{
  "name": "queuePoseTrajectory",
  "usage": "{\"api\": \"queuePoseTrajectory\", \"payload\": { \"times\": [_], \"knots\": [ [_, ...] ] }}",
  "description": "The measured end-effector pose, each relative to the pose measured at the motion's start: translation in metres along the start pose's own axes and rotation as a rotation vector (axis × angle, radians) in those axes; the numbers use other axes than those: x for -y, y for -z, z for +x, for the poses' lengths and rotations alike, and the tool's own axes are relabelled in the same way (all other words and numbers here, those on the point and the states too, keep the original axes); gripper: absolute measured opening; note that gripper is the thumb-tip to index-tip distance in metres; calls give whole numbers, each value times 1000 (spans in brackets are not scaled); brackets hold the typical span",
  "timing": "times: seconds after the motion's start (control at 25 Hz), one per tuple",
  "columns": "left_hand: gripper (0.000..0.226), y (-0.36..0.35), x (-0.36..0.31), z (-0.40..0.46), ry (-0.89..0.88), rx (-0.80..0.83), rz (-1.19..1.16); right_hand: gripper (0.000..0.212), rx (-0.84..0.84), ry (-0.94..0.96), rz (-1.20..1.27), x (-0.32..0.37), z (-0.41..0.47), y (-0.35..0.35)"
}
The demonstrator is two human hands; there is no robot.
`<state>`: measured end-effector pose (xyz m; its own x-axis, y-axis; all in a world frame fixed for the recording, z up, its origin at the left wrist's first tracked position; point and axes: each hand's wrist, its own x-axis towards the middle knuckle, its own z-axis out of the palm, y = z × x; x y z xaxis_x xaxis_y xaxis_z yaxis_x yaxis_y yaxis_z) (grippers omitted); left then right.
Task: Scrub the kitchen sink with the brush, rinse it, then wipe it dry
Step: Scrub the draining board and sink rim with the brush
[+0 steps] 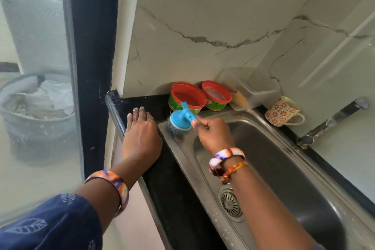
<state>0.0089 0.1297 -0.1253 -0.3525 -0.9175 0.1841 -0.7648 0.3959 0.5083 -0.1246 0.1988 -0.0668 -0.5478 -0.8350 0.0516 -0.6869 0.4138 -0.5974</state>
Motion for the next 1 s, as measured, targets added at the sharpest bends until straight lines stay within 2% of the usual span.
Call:
{"api": "queuePoseTrajectory", "payload": {
  "times": [0.08, 0.12, 0.28, 0.36, 0.4, 0.52, 0.6, 0.76, 0.88, 0.96, 1.0],
  "knots": [
    [56, 1, 0, 0, 6, 7, -2, 26, -22, -29, -29, 9, 14, -6],
    [56, 2, 1, 0, 8, 9, -1, 26, 21, -46, 5, 14, 13, -5],
    [57, 2, 2, -1, -5, 15, -13, 21, 375, -170, 248, 13, -30, 39],
    [56, 1, 2, 0, -5, 6, -18, 20, 488, -166, 190, 13, -44, 52],
    [57, 1, 3, 1, -5, 2, -18, 19, 480, -138, 131, 15, -39, 50],
    [58, 0, 5, 1, -1, 11, -26, 22, 267, -64, -3, 32, 1, 19],
    [58, 1, 4, 0, 11, 6, -25, 24, 179, -71, 20, 43, 22, 4],
    [56, 1, 6, 1, 0, 0, 0, 23, 349, -190, 192, 27, -13, 37],
    [55, -1, 5, 0, -2, -7, -2, 27, 510, -234, 161, 0, -72, 80],
    [54, -2, 5, 0, -12, -9, -7, 27, 520, -303, 169, -17, -92, 97],
    [54, -2, 4, 0, -16, -7, -10, 26, 472, -335, 188, -22, -94, 96]
  ]
}}
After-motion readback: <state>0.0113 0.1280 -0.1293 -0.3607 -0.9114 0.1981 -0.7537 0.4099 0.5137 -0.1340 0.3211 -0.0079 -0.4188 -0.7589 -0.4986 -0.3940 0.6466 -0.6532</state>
